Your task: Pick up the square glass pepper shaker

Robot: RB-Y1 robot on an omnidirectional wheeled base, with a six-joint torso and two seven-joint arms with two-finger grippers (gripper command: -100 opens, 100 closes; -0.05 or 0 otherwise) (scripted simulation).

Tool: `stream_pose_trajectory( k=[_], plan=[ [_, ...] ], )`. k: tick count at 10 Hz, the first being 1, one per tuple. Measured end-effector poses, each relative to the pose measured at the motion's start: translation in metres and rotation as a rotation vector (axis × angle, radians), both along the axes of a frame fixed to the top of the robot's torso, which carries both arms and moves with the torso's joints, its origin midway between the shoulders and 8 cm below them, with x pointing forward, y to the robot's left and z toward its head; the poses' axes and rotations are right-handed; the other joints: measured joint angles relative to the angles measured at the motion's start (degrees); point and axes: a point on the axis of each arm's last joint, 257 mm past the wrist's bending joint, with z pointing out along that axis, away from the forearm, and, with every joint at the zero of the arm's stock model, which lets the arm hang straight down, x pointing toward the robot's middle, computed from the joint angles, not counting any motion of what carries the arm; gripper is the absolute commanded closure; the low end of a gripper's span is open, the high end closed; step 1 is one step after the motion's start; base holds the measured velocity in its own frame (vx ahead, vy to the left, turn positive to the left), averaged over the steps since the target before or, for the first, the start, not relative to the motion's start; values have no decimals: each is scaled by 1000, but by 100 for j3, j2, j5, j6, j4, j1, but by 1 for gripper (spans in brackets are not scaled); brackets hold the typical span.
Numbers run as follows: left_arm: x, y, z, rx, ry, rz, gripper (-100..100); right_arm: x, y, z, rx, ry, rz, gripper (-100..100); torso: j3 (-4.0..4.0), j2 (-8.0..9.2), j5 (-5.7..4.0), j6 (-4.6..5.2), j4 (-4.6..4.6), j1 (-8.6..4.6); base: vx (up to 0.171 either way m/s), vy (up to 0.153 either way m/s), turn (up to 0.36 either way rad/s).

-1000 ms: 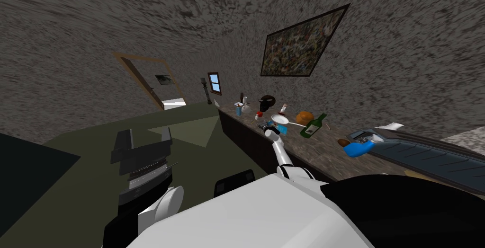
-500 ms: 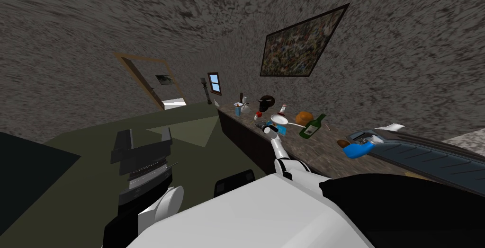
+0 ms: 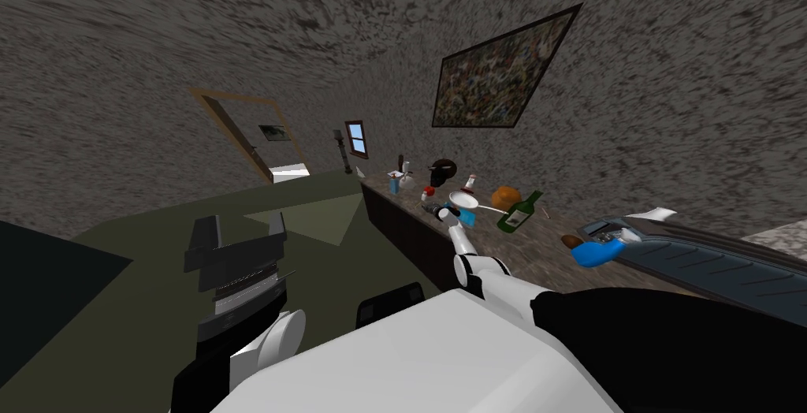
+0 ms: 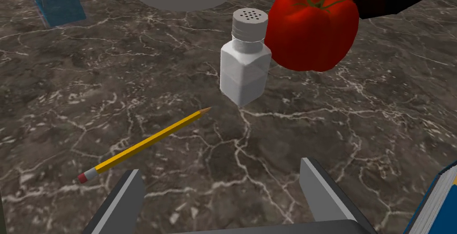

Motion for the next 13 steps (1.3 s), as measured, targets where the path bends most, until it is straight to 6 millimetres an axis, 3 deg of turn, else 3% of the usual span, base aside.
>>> stream_pose_trajectory(
  k=[6,13],
  plan=[
    [0,0,0,0,0,0,0,18,27,-2,192,57,25,-100,0,1,0,0,-1,6,28,-53,7],
    [0,0,0,0,0,0,0,39,58,11,382,105,55,-100,-9,-15,-3,1,-4,-9,59,-77,2]
  ],
)
